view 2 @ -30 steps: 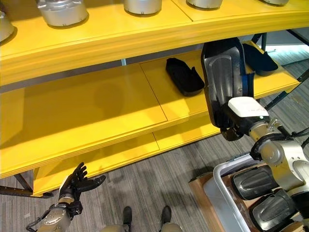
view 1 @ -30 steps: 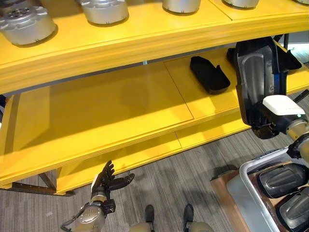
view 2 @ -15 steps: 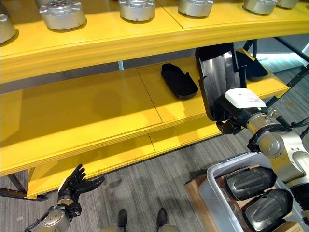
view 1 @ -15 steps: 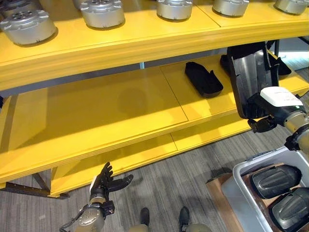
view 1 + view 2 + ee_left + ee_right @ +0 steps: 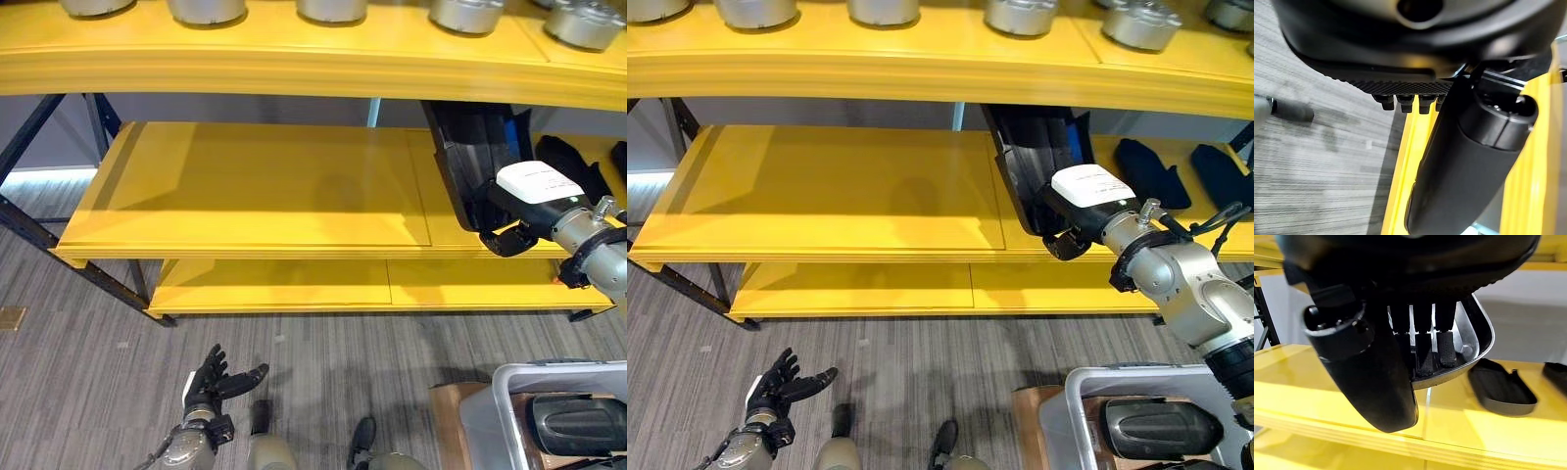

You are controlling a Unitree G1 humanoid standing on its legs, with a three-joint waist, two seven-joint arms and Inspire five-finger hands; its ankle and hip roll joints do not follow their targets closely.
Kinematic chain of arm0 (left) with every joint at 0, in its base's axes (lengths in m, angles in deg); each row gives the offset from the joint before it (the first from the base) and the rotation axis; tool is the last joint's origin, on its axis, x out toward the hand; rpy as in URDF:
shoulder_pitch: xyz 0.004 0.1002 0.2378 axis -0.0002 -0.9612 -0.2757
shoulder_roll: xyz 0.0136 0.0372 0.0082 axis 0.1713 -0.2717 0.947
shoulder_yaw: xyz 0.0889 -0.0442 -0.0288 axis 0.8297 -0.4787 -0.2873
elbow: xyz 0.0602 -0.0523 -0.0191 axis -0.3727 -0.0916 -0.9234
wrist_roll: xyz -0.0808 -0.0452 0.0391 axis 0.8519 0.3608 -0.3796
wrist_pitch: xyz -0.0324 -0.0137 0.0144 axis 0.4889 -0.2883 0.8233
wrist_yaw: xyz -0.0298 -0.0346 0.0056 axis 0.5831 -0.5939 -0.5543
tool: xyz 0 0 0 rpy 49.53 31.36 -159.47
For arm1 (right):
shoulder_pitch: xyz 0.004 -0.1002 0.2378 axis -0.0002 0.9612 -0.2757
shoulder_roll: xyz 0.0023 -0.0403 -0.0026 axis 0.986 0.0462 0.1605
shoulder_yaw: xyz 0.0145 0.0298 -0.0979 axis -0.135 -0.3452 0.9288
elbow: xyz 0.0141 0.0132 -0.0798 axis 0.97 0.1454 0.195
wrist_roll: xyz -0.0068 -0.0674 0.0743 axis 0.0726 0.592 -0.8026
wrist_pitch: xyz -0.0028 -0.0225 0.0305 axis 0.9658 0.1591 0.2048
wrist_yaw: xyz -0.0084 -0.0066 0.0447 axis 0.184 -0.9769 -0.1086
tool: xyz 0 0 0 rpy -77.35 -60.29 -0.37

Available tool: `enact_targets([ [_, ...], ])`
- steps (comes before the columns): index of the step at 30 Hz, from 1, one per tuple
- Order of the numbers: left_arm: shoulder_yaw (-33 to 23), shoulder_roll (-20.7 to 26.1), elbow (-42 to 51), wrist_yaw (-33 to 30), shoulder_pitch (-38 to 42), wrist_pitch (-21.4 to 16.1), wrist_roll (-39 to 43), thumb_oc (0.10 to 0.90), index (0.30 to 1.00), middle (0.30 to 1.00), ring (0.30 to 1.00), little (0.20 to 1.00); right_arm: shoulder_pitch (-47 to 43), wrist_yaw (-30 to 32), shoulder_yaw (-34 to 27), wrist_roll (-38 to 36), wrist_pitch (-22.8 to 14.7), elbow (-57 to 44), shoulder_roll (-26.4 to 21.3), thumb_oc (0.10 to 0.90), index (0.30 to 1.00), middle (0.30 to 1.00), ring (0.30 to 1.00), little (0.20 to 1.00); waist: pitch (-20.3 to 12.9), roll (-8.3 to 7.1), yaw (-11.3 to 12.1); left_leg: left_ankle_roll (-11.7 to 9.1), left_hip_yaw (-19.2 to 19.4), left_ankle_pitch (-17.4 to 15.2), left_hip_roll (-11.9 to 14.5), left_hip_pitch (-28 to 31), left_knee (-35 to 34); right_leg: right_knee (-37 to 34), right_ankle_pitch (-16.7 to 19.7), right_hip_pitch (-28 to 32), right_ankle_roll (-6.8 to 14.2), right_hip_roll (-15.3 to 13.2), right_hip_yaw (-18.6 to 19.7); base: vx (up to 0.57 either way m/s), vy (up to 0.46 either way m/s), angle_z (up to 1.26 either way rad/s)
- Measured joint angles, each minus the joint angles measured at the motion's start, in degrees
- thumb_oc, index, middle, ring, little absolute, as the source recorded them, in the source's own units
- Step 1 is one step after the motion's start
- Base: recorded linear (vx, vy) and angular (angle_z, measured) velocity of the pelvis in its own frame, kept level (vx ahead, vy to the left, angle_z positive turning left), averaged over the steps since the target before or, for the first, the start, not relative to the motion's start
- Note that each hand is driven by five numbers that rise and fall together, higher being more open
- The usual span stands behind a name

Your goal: Move parts from the plastic box to the shelf.

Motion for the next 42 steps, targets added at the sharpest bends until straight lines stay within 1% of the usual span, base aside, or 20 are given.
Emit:
enact_targets([
  [1, -0.05, -0.95, 1.02, -0.04, -0.18, 0.02, 0.0, 0.9, 1.0, 1.0, 1.0, 1.0, -0.06, 0.13, -0.37, 0.01, -0.09, -0.19, -0.47, 0.4, 0.3, 0.3, 0.3, 0.3, 0.09, 1.87, -0.57, -0.81, 1.75, -1.61, 0.48, 0.91, -0.42, 0.01, 0.34, -0.03, 1.23, 0.66, -0.47, 0.15, 0.139, 0.0],
  [2, -0.28, -0.76, 1.47, -0.09, 0.19, 0.02, 0.0, 0.9, 1.0, 1.0, 1.0, 1.0, 0.04, 0.33, -0.31, 0.03, 0.24, 0.04, 0.26, 0.4, 0.3, 0.3, 0.3, 0.3, 0.49, 1.26, -0.36, -1.27, 2.23, -1.79, -0.15, 0.94, -0.56, 0.01, 0.83, -0.32, 2.19, -0.35, -0.15, 0.13, 0.136, -0.06],
  [4, -0.32, -0.49, 1.91, -0.05, 1.44, 0.11, -0.02, 0.9, 1.0, 1.0, 1.0, 1.0, 0.06, 0.22, -0.14, 0.08, 0.62, 0.68, 0.92, 0.4, 0.3, 0.3, 0.3, 0.3, 0.77, 0.35, 0.12, -0.03, 2.65, -2.6, -2.35, 0.94, -0.25, 0.04, 1.67, -0.21, 3.24, -2.73, -0.09, 0.1, 0.107, 0.01],
  [7, -1.07, -0.46, 2.7, -0.05, 2.37, -0.02, -0.02, 0.9, 1.0, 1.0, 1.0, 1.0, 0.06, 0.22, -0.14, 0.16, 1.56, 0.75, 2.1, 0.4, 0.3, 0.3, 0.3, 0.3, 0.79, 0.21, 1.05, 1.92, 2.76, -3.92, -5.21, 1.65, 0.72, 0.03, 1.95, 1.12, 4.86, -5.24, -0.09, 0.1, 0.102, 0.11],
  [12, -2.98, 1.1, 2.96, -0.52, 2.46, -0.27, -0.02, 0.9, 1.0, 1.0, 1.0, 1.0, -0.02, 0.21, 0.3, 0.21, 1.97, 0.71, 4.19, 0.4, 0.3, 0.3, 0.3, 0.3, 0.71, -0.64, 3.08, 3.04, 2.85, -4.93, -7.11, 2.5, 0.93, 0.04, 1.85, 2.11, 5.96, -7.11, -0.19, 0.08, 0.1, 0.05],
  [14, -3.35, 1.34, 3.01, -0.69, 2.24, -0.27, -0.02, 0.9, 1.0, 1.0, 1.0, 1.0, -1.41, 0.21, 0.79, 0.22, 1.88, 2.82, 6.17, 0.4, 0.3, 0.3, 0.3, 0.3, 0.63, -2.12, 4.45, 3.32, 2.86, -5.12, -7.67, 2.46, 0.93, 0.05, 1.93, 2.1, 6.24, -7.63, -0.25, 0.1, 0.111, 0.04],
  [15, -3.34, 1.44, 3.08, -0.67, 2.03, -0.27, -0.02, 0.9, 1.0, 1.0, 1.0, 1.0, -4.01, 0.21, 2.74, 0.2, 2.38, 4.53, 6.56, 0.4, 0.3, 0.3, 0.3, 0.3, 0.62, -3.13, 4.67, 3.36, 2.86, -5.14, -7.88, 2.35, 0.92, 0.05, 1.99, 2.1, 6.38, -7.86, -0.37, 0.07, 0.059, 0.05],
  [19, -3.17, 2.91, 3.21, -0.47, 0.93, -0.27, 0.01, 0.9, 1.0, 1.0, 1.0, 1.0, -7.26, 0.24, 3.75, 0.18, 2.78, 7.61, 8.15, 0.4, 0.3, 0.3, 0.3, 0.3, -0.05, -4.98, 5.08, 3.37, 2.84, -5.15, -7.93, 2.11, 0.92, 0.03, 1.99, 1.97, 6.49, -8.1, -0.41, 0.01, 0.009, 0.01],
  [20, -2.8, 4.34, 3.59, -0.42, 0.51, -0.27, 0.01, 0.9, 1.0, 1.0, 1.0, 1.0, -11.41, 0.28, 7.36, 0.13, 3.69, 10.34, 8.51, 0.4, 0.3, 0.3, 0.3, 0.3, -0.6, -5.81, 4.66, 3.38, 2.83, -5.17, -7.84, 0.88, 1.57, 0.03, 2.09, 1.04, 6.53, -8.18, -0.38, -0.02, -0.018, 0.03],
  [21, -2.78, 4.5, 3.96, -0.41, 0.53, -0.27, 0.04, 0.9, 1.0, 1.0, 1.0, 1.0, -12.42, 0.47, 7.45, 0.12, 3.89, 11.56, 8.65, 0.4, 0.3, 0.3, 0.3, 0.3, -0.73, -6.02, 5.39, 3.39, 2.64, -5.16, -7.86, -0.02, 2.0, 0.03, 2.27, 0.34, 6.5, -8.2, -0.47, -0.04, -0.033, 0.0],
  [23, -2.65, 4.77, 4.4, -0.42, 0.35, -0.28, 0.09, 0.9, 1.0, 1.0, 1.0, 1.0, -14.04, 0.72, 8.43, 0.01, 4.03, 13.07, 8.82, 0.4, 0.3, 0.3, 0.3, 0.3, -0.74, -6.04, 6.03, 3.39, 2.63, -5.16, -7.84, -0.9, 2.45, 0.03, 2.44, -0.37, 6.42, -8.12, -0.43, -0.06, -0.042, -0.02],
  [24, -2.65, 5.04, 4.47, -0.42, 0.19, -0.3, 0.13, 0.9, 1.0, 1.0, 1.0, 1.0, -16.44, 0.89, 10.94, -0.07, 4.03, 14.67, 9.09, 0.4, 0.3, 0.3, 0.3, 0.3, -0.74, -6.04, 6.06, 3.4, 2.61, -5.17, -7.79, -1.5, 2.92, 0.03, 2.62, -0.84, 6.35, -7.9, -0.38, -0.04, -0.029, -0.02],
  [26, -2.19, 5.96, 4.49, -0.39, 0.53, -0.42, 0.19, 0.9, 1.0, 1.0, 1.0, 1.0, -22.22, 1.23, 14.26, -0.2, 4.41, 20.16, 12.01, 0.4, 0.3, 0.3, 0.3, 0.3, -0.73, -6.03, 6.51, 3.24, 2.47, -5.05, -7.21, -4.33, 4.07, 0.05, 3.16, -3.03, 5.81, -7.65, -0.43, -0.1, -0.039, 0.0],
  [27, -2.14, 5.96, 4.47, -0.42, 0.77, -0.46, 0.21, 0.9, 1.0, 1.0, 1.0, 1.0, -22.81, 1.3, 14.26, -0.57, 4.57, 20.89, 12.92, 0.4, 0.3, 0.3, 0.3, 0.3, -0.73, -6.02, 6.76, 3.23, 2.31, -5.05, -7.08, -5.09, 4.66, 0.05, 3.25, -3.48, 5.69, -7.51, -0.49, -0.16, -0.046, 0.02],
  [29, -0.96, 6.71, 4.49, -0.43, 0.8, -0.67, 0.76, 0.9, 1.0, 1.0, 1.0, 1.0, -26.38, 2.0, 17.46, -1.57, 4.54, 24.49, 14.61, 0.4, 0.3, 0.3, 0.3, 0.3, -0.52, -5.71, 7.64, 3.24, 2.27, -5.07, -6.72, -7.14, 6.14, 1.1, 3.2, -5.42, 5.55, -7.44, -0.5, -0.16, -0.026, -0.02],
  [30, 0.26, 7.63, 4.5, -0.42, 1.12, -0.79, 2.02, 0.9, 1.0, 1.0, 1.0, 1.0, -28.55, 2.31, 18.79, -2.26, 4.68, 26.62, 15.55, 0.4, 0.3, 0.3, 0.3, 0.3, -0.22, -5.27, 7.71, 3.23, 2.06, -5.09, -6.48, -8.96, 7.36, 2.48, 2.92, -7.14, 5.3, -7.47, -0.56, -0.11, -0.013, 0.02],
  [33, 2.21, 8.71, 4.77, -0.11, 4.15, -1.14, 2.37, 0.9, 1.0, 1.0, 1.0, 1.0, -35.12, 2.9, 20.93, -2.95, 5.37, 29.6, 16.26, 0.4, 0.3, 0.3, 0.3, 0.3, 4.34, -3.01, 7.93, 3.16, 1.02, -5.46, -5.86, -13.87, 11.1, 8.65, 1.19, -12.61, 4.43, -8.15, -0.71, -0.06, 0.014, 0.07],
  [35, 2.34, 9.04, 4.8, -0.11, 4.34, -1.17, 2.44, 0.9, 1.0, 1.0, 1.0, 1.0, -36.06, 2.89, 22.05, -3.98, 5.31, 30.3, 16.73, 0.4, 0.3, 0.3, 0.3, 0.3, 5.58, -2.39, 8.41, 3.28, 0.79, -5.84, -5.86, -15.51, 12.84, 11.48, 0.08, -14.6, 4.52, -8.76, -0.54, -0.05, 0.021, 0.02],
  [37, 2.6, 9.59, 5.55, -0.08, 4.65, -1.23, 2.48, 0.9, 1.0, 1.0, 1.0, 1.0, -38.24, 2.97, 23.0, -4.84, 5.01, 32.31, 16.81, 0.4, 0.3, 0.3, 0.3, 0.3, 7.36, -1.52, 8.01, 3.52, -0.05, -6.86, -5.95, -17.79, 15.89, 15.55, -1.96, -16.96, 4.29, -9.72, -0.52, -0.03, 0.008, 0.09],
  [42, 2.87, 9.75, 6.64, -0.41, 5.07, -2.08, 4.62, 0.9, 1.0, 1.0, 1.0, 1.0, -40.41, 3.38, 23.64, -5.64, 6.35, 34.42, 16.92, 0.4, 0.3, 0.3, 0.3, 0.3, 8.93, -0.88, 8.27, 3.86, -0.36, -9.5, -6.22, -23.68, 22.83, 24.59, -5.2, -23.52, 4.02, -11.86, 0.34, 0.0, 0.005, 0.02],
])
